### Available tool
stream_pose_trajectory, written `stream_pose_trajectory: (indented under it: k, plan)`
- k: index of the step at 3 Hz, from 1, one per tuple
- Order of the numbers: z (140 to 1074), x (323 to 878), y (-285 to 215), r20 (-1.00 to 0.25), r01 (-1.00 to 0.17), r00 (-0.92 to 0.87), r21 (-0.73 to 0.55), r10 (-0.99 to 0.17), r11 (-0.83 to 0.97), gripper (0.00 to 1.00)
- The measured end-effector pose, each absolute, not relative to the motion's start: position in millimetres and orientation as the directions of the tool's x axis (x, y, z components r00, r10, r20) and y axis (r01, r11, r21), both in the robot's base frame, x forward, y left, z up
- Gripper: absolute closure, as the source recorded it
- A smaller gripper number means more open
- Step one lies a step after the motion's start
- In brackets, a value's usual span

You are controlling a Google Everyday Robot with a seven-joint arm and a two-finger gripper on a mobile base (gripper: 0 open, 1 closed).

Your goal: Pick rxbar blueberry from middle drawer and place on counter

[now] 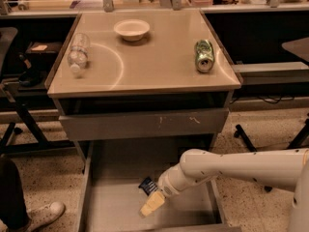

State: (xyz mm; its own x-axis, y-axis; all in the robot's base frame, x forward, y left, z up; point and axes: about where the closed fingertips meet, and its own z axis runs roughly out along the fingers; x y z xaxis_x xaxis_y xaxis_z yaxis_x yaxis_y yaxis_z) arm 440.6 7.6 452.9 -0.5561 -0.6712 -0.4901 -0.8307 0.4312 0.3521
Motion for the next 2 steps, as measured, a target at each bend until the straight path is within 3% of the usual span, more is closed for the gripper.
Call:
stream_pose_trajectory:
  k: [2]
  plan:
    - [415, 463, 11, -0.501, -0.794, -0.602, 0.296, -0.622, 0.53, 0.0]
